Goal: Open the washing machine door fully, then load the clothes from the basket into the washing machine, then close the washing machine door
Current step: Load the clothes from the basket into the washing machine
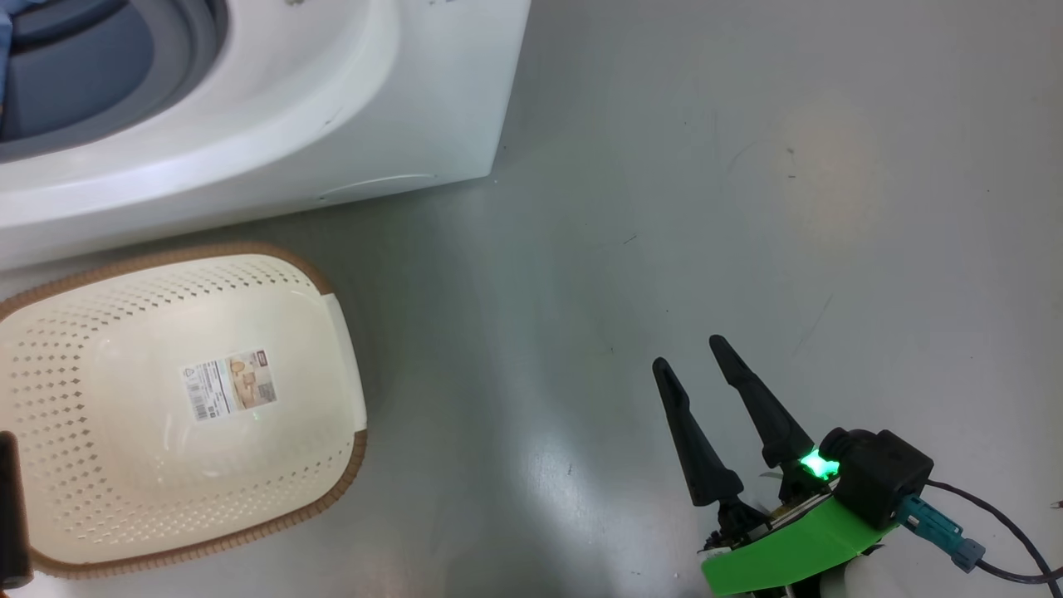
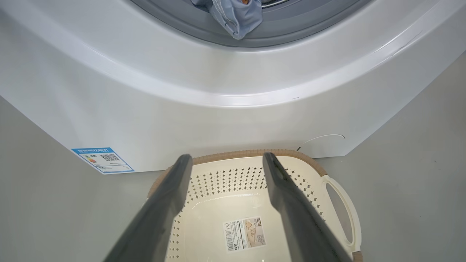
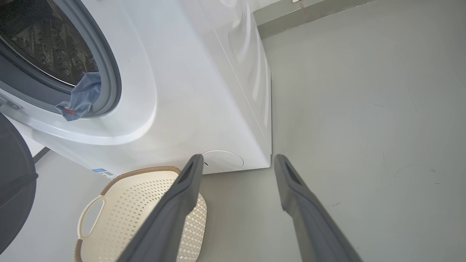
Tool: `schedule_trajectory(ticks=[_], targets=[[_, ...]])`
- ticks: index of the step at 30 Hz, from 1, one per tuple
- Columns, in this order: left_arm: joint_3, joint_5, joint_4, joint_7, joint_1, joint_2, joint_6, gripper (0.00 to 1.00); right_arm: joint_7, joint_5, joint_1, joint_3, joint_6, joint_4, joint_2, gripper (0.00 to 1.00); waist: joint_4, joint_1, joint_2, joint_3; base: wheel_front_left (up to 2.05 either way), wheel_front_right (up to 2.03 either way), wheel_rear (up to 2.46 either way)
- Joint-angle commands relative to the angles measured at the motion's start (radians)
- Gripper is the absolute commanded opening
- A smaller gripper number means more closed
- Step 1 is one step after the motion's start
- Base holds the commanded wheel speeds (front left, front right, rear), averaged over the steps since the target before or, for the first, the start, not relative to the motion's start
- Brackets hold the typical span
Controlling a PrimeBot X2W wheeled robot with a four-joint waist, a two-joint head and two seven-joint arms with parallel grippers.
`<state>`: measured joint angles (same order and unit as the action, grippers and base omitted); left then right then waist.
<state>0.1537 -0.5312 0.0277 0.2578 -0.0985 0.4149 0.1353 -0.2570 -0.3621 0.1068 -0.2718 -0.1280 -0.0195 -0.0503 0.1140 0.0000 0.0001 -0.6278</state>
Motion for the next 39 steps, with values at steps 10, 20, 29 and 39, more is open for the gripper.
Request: schedule_trajectory(ticks=[10, 20, 29, 39], targets=[[0.036, 0.002, -0.045, 0.004, 0.008, 0.024, -0.005, 1.00, -0.005, 0.010, -0.009, -0.019, -0.003, -0.021, 0.000, 1.00, -0.002, 0.0000, -0.0001, 0.007, 0.00, 0.00, 0.00], [0.007, -0.022, -0.119, 0.004, 0.129, 0.074, -0.005, 1.00, -0.005, 0.007, -0.008, -0.020, -0.003, -0.023, 0.000, 1.00, 0.003, 0.0000, -0.0001, 0.008, 0.00, 0.00, 0.00], [-0.054, -0.036, -0.110, 0.004, 0.291, 0.183, -0.005, 1.00, -0.005, -0.001, -0.010, -0.029, -0.003, -0.027, 0.000, 1.00, 0.017, 0.0000, -0.0001, 0.006, 0.00, 0.00, 0.00], [-0.156, -0.075, 0.011, 0.004, 0.433, 0.292, -0.005, 1.00, -0.005, -0.007, -0.016, -0.030, -0.003, -0.033, 0.000, 1.00, 0.021, 0.0000, -0.0001, 0.003, 0.00, 0.00, 0.00]])
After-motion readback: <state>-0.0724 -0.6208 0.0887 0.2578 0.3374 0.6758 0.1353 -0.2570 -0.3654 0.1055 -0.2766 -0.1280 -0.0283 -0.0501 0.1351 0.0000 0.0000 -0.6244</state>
